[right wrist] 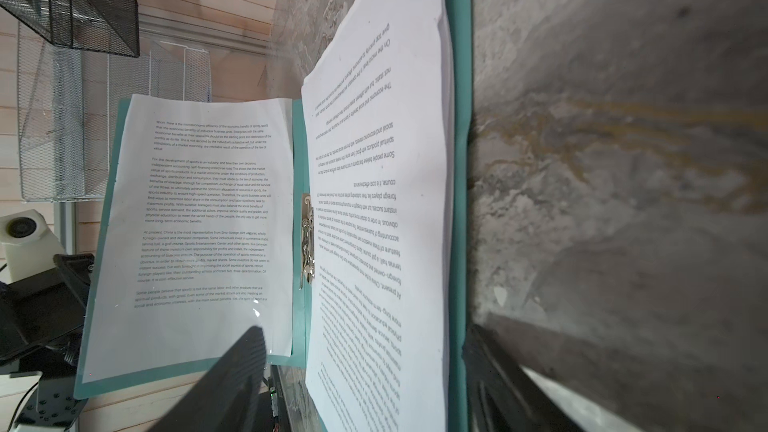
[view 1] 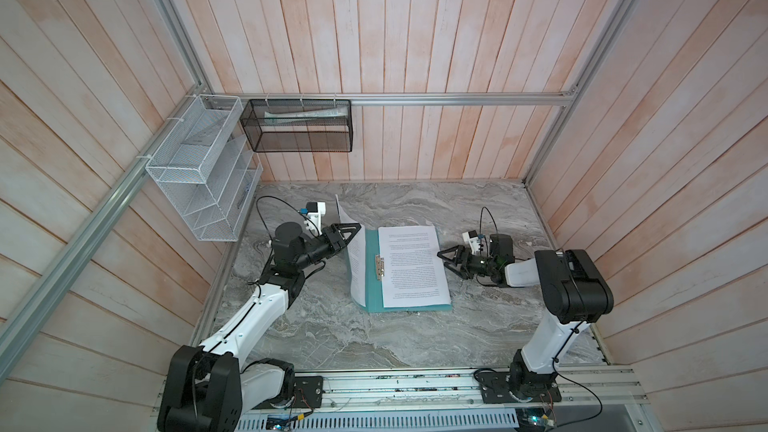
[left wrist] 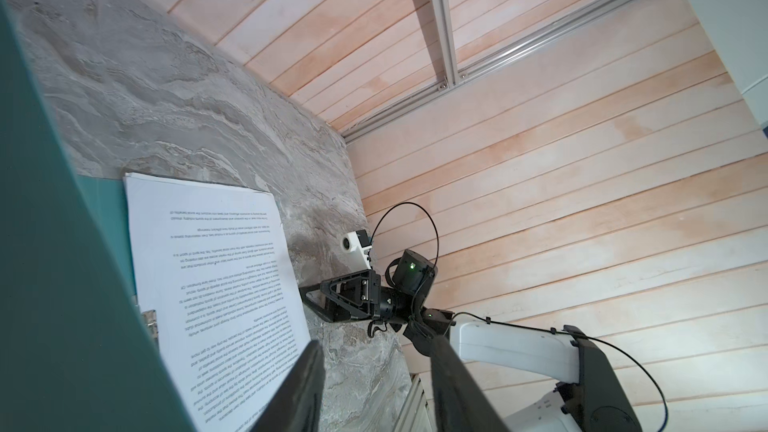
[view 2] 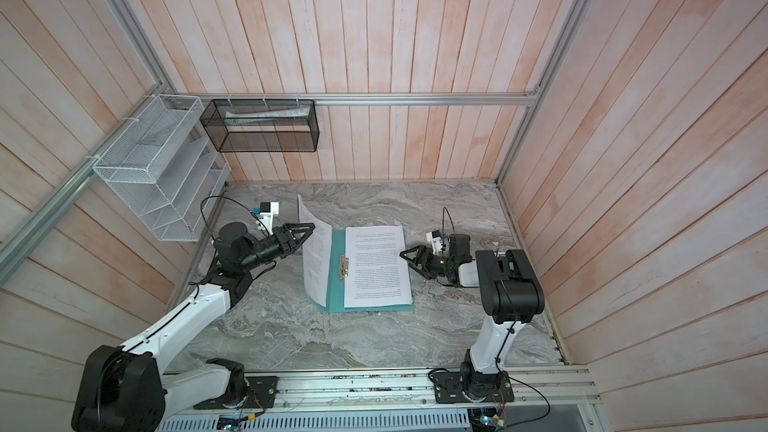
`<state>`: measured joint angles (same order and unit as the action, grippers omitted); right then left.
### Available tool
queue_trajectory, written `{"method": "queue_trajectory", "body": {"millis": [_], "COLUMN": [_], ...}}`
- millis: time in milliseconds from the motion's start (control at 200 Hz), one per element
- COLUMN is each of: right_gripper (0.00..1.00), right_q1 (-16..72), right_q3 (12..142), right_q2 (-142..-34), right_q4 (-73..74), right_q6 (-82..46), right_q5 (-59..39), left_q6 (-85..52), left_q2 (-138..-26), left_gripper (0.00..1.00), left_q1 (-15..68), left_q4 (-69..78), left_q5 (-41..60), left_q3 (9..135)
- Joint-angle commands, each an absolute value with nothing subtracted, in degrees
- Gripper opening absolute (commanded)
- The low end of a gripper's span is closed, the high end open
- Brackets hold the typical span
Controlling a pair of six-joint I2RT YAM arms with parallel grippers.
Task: Put the files into the folder
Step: 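Lift the teal folder cover with the left gripper and swing it over the sheets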
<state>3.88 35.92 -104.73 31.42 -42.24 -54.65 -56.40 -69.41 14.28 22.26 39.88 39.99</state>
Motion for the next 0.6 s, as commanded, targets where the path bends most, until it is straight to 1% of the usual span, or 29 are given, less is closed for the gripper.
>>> {"method": "queue_trajectory", "body": {"millis": [0,180,355,470,595], "right_gripper": [0.78,0.78,0.78,0.78,0.78], "right_q1": [4.7,4.4,3.5,1.4,-2.2], "right_q3": [33.6,33.1,32.6,31.1,29.6], "right_q2": [-106.3,-105.9,-104.3,-101.1,-96.3], "right_q4": [27.0,28.1,27.8,26.2,24.9], "right_q6": [-43.5,-43.7,-43.6,-43.4,-43.4], "right_q5": [-52.8,-52.3,-51.2,-48.0,-46.7], "left_q6": [-55.8,-56.3,-56.2,-56.2,-56.9], "left_q2": [-71.4,-77.4,-86.4,-92.5,-96.1], "left_gripper": [0.46,0.46,0.46,0.46,0.46], "left_q1": [18.0,23.8,29.5,32.4,34.1], "left_q4": [22.7,24.6,26.1,26.5,27.2], "left_q5": [37.0,36.5,36.8,38.1,38.7], "left_q3": [43.1,48.1,54.7,59.1,61.6]}}
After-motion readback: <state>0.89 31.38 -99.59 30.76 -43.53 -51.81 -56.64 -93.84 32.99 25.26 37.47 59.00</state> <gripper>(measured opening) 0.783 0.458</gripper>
